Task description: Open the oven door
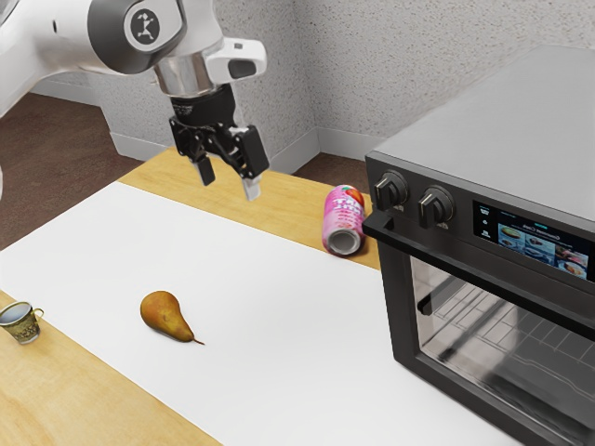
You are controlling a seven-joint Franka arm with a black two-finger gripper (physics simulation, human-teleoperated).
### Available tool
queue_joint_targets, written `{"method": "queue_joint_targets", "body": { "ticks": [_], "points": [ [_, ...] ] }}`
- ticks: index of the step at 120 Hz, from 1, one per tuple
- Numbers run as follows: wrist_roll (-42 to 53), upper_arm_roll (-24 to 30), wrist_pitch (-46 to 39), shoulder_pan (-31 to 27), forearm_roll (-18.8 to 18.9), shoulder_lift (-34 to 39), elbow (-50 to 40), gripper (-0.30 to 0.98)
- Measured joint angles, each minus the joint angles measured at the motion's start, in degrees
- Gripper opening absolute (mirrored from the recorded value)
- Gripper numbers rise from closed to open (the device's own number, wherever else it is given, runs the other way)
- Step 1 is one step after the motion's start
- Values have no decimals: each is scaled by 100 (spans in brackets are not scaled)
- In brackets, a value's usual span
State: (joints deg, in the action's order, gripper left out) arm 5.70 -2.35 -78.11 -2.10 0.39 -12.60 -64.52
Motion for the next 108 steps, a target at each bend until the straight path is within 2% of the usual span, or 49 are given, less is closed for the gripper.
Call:
{"method": "queue_joint_targets", "body": {
  "ticks": [15, 18, 22, 30, 41, 49, 60, 79, 108],
  "points": [
    [58, -17, 38, -73, -68, 42, 42, 69],
    [86, -15, 66, -82, -88, 254, 283, 69],
    [304, 167, 81, -148, -213, 1001, 651, 69],
    [827, 1274, 139, -655, -380, 1840, 679, 69],
    [1536, 3102, 247, 192, -132, 2051, 560, 68],
    [2135, 3759, 80, 339, -10, 2512, -284, 68],
    [3063, 3958, -426, 340, -149, 2998, -1300, 68],
    [4426, 4009, -1345, 314, -407, 2962, -1915, 68],
    [5929, 3915, -2522, 294, -555, 2959, -2776, 69]
  ]
}}
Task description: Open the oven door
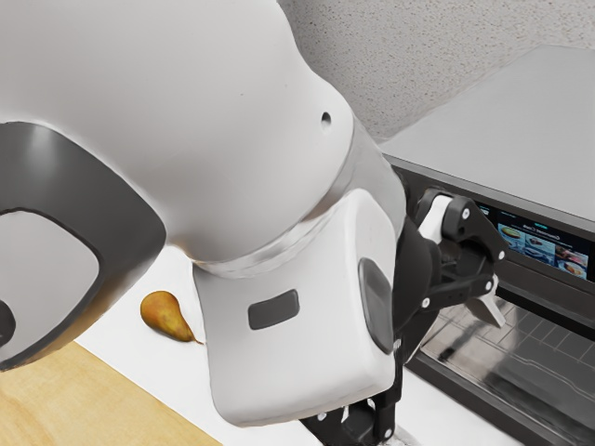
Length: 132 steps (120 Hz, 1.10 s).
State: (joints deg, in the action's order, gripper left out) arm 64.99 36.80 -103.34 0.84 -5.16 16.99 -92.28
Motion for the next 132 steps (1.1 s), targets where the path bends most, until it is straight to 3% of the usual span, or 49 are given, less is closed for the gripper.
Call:
{"method": "queue_joint_targets", "body": {
  "ticks": [16, 53, 92, 132],
  "points": [
    [602, -5, -476, -5, -26, -73, -379, 69],
    [1363, -4, -1074, -31, 111, -589, -342, 69],
    [1050, -49, -1204, -32, 1040, -1039, -123, 69],
    [496, -90, -1091, -149, 1205, -1236, -60, 69]
  ]
}}
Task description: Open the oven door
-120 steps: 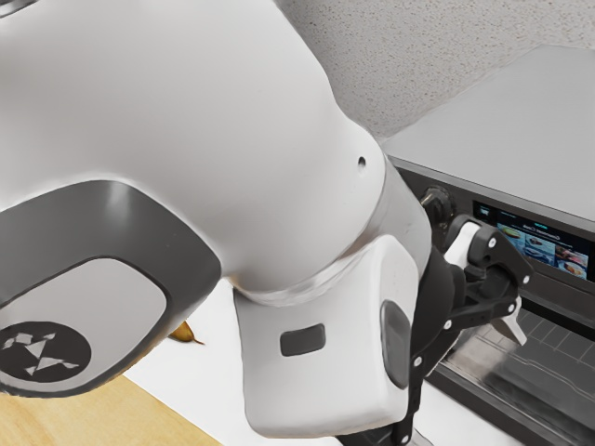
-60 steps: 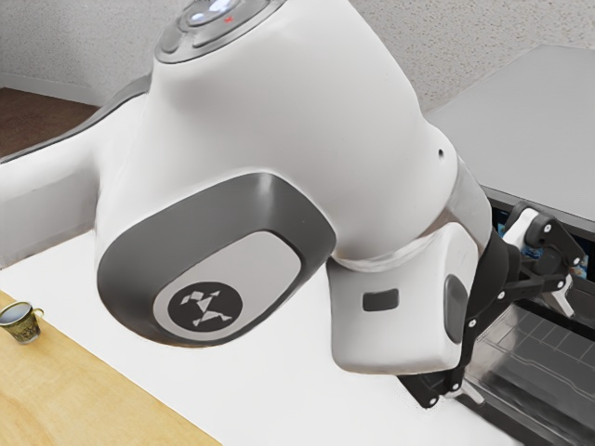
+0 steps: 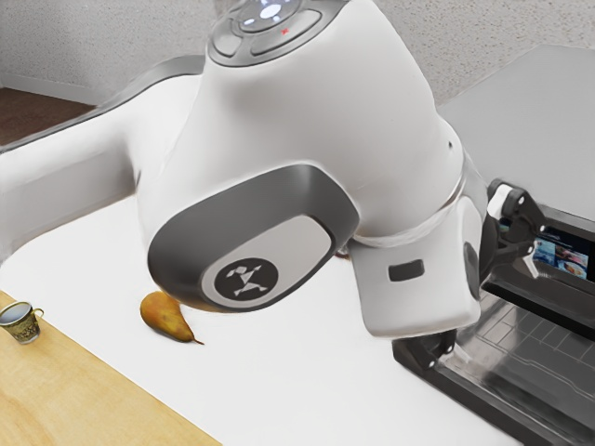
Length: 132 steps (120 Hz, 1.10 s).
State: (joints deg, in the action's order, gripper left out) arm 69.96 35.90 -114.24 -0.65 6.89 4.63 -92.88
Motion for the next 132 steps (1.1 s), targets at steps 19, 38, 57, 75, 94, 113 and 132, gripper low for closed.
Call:
{"method": "queue_joint_targets", "body": {
  "ticks": [19, 38, 57, 75, 94, 113, 132],
  "points": [
    [-250, -3, 23, -32, 27, -93, -31, 69],
    [-443, -12, 30, 20, 37, -202, -66, 69],
    [-571, -12, 18, -1, 41, -265, -55, 69],
    [-656, -13, 1, 10, 44, -378, -9, 71],
    [-723, -74, -6, 14, 45, -300, -178, 68],
    [-823, -801, 322, 1011, -45, 4200, -2010, 57],
    [-1983, -3997, 1837, 725, 2, 644, 1918, 64]
  ]
}}
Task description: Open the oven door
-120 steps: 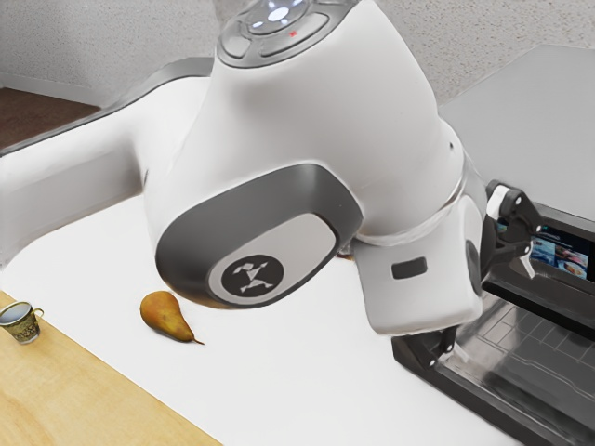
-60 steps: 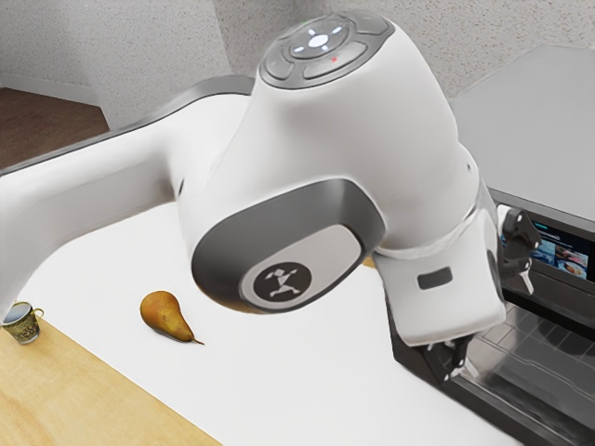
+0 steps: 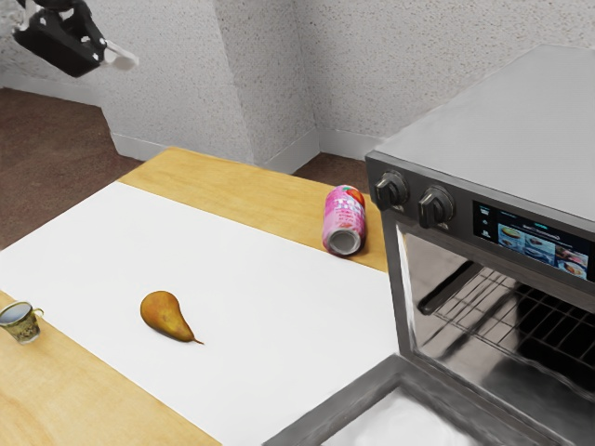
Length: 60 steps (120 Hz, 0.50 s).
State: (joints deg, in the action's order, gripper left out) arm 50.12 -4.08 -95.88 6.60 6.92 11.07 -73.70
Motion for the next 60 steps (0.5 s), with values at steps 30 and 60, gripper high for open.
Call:
{"method": "queue_joint_targets", "body": {
  "ticks": [30, 60],
  "points": [
    [-1626, -814, 981, -171, -727, -1737, 111, 68],
    [-2702, -823, 1269, -34, -848, -1781, 108, 68]
  ]
}}
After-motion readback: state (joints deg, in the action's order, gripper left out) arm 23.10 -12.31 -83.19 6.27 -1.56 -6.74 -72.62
